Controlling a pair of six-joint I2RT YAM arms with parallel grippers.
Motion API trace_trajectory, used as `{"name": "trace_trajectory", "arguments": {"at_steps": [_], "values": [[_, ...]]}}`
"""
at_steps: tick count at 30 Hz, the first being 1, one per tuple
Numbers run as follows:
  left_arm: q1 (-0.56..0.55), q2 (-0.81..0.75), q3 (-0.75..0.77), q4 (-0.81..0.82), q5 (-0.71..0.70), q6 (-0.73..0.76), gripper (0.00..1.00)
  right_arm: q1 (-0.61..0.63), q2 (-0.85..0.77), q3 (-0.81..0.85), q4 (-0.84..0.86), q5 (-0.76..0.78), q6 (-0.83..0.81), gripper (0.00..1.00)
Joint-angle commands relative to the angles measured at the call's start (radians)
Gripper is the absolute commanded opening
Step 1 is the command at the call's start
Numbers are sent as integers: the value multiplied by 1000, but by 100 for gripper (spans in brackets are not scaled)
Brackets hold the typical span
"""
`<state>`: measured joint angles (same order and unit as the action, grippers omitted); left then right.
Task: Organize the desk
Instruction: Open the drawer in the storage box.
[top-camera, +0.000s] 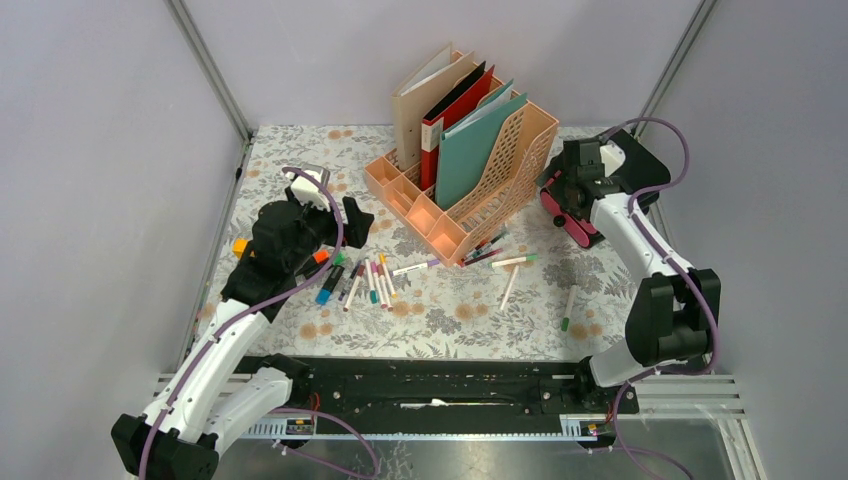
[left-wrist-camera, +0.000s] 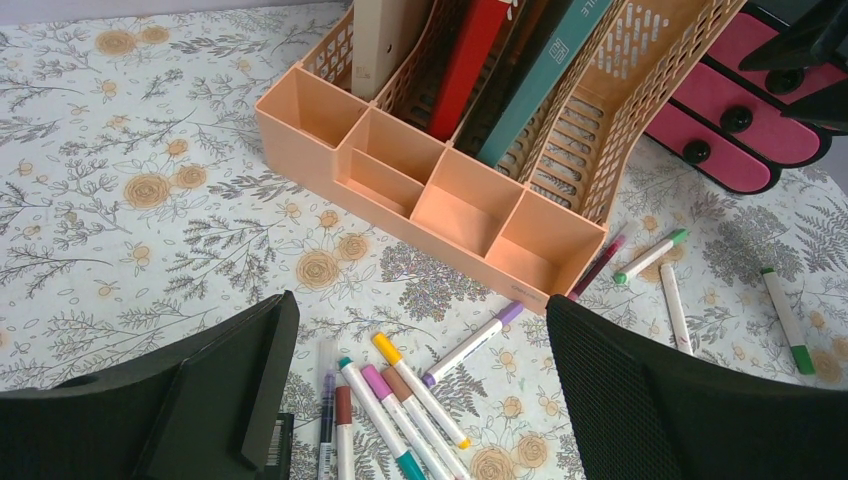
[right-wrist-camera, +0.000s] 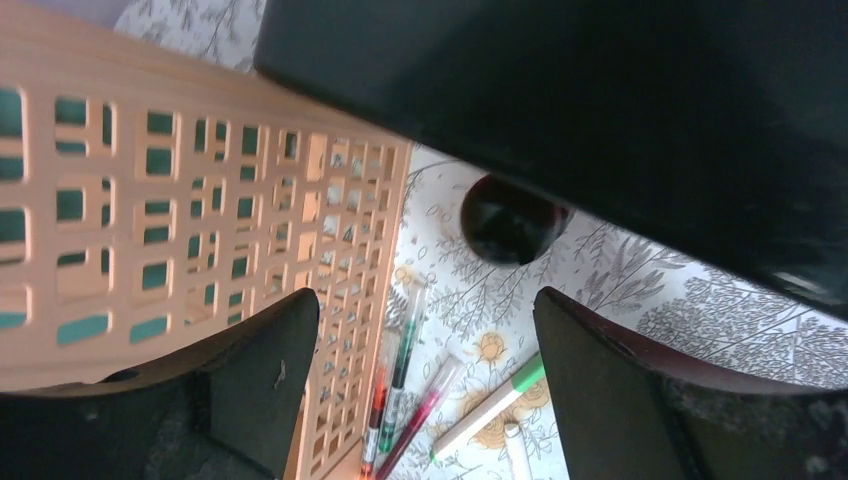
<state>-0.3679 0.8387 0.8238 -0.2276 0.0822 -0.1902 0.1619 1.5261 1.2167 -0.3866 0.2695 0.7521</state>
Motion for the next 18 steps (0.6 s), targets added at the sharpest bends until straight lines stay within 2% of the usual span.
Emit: {"name": "trace_trajectory", "arguments": {"at_steps": [1,8,18], "values": [[6,-15,-4,45,-11,13,99,-12,3,57,-25,114,59,84],[8,-14,-4,46,-6,12,99,-50,21,49,-41,158,81,73],[11,-16,-3,47,-2,11,99,-90,72,64,-41,143,81,66]]}}
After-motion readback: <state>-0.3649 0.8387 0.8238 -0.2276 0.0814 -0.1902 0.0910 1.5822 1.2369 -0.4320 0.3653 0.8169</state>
